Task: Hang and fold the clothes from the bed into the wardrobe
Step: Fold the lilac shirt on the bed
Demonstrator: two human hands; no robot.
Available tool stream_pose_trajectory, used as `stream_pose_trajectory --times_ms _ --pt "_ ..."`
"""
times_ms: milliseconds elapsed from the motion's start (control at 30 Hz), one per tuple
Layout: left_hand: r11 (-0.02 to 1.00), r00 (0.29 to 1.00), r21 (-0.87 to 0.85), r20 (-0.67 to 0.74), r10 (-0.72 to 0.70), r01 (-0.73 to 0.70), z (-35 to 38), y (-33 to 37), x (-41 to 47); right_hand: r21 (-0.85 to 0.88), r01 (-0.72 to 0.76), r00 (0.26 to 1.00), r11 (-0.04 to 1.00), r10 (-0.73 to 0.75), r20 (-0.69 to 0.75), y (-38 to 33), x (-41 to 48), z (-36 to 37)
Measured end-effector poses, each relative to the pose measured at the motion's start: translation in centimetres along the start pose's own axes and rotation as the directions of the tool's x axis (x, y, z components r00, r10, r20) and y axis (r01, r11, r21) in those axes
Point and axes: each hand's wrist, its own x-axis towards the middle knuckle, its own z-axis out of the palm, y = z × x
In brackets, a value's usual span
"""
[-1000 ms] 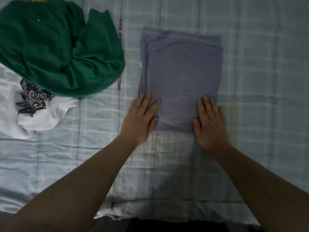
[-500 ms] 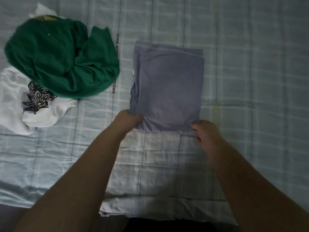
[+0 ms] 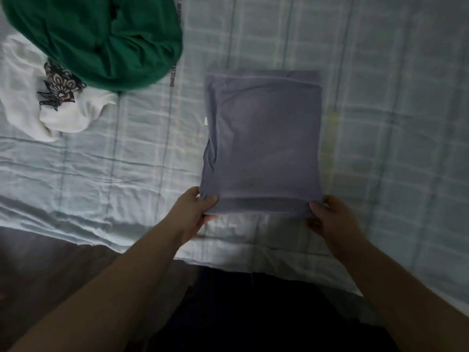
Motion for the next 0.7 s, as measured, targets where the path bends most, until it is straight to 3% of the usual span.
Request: stream_pose_trajectory --times_ms 167,233,300,367,500,567,700 --pt "0.966 0.985 -0.191 0.053 -0.165 0.172 -0.7 -4.0 -2.4 -0.099 -0.01 0.999 0.995 0.005 -0.042 2.7 -1.0 -1.0" --pt "0.965 0.985 -0.196 0.024 -0.173 0.175 -0.6 -3.5 -3.1 -0.11 0.035 0.997 0.993 -0.042 -0.065 2.1 -1.4 -0.9" --pt "0.981 0.991 -0.155 -0.051 -0.125 0.116 -0.2 -1.9 -3.7 -0.101 0.103 0.989 0.989 -0.113 -0.093 0.5 -1.9 -0.5" --pt "0.989 0.996 -0.143 -0.075 -0.037 0.026 0.0 0.6 -4.0 0.02 0.149 0.981 0.989 -0.145 -0.13 -2.1 -2.6 0.0" --pt "0.981 0.986 -0.115 0.036 0.162 -0.157 0.3 6.5 -4.0 0.104 0.255 0.967 0.961 -0.251 -0.046 -8.7 -3.0 1.7" --pt "0.966 0.971 -0.113 0.026 0.237 -0.233 0.9 9.2 -3.0 0.132 0.276 0.961 0.952 -0.274 -0.029 -12.0 -2.2 2.6" --pt "0.937 0.972 -0.258 -0.025 0.236 -0.234 2.9 14.1 0.6 0.268 0.251 0.965 0.93 -0.261 0.001 -16.9 1.1 4.4"
